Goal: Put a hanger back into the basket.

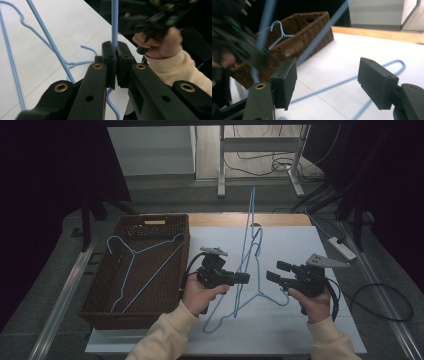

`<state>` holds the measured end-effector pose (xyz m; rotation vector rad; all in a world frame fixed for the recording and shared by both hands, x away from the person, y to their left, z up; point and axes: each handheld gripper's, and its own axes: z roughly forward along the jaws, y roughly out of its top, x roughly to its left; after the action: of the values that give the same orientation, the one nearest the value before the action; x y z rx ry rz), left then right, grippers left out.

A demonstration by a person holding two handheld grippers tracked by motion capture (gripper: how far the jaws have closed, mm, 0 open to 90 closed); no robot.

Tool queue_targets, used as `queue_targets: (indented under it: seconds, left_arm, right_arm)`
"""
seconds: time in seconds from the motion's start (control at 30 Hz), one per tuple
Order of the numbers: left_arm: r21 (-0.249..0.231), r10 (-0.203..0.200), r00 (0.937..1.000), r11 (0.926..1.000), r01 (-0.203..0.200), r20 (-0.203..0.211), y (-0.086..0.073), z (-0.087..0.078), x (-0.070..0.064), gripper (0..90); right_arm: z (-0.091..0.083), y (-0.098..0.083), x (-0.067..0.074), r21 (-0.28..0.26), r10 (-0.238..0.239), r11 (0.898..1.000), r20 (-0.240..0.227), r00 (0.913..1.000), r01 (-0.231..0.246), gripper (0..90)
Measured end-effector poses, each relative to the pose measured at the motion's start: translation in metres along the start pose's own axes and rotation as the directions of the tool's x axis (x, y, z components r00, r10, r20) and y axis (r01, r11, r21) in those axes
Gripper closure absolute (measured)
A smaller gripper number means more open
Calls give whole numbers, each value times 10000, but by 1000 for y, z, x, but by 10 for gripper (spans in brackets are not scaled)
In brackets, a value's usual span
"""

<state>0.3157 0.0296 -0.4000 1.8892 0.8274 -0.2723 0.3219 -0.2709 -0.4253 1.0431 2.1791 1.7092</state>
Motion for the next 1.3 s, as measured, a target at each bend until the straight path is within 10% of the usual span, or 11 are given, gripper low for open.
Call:
queue_targets:
  seconds: [0.53, 1.3]
  left_arm:
    - [415, 798, 9958, 9961, -780, -448, 9, -66, -2, 867]
    - [-182, 479, 9894, 9985, -509, -1368, -10, -186, 48, 868]
  right_arm:
    - [7, -25, -21, 1017, 82, 9947, 590, 9982, -142, 307]
    - [9, -33, -29, 1208, 431, 9912, 868, 9953, -534, 305]
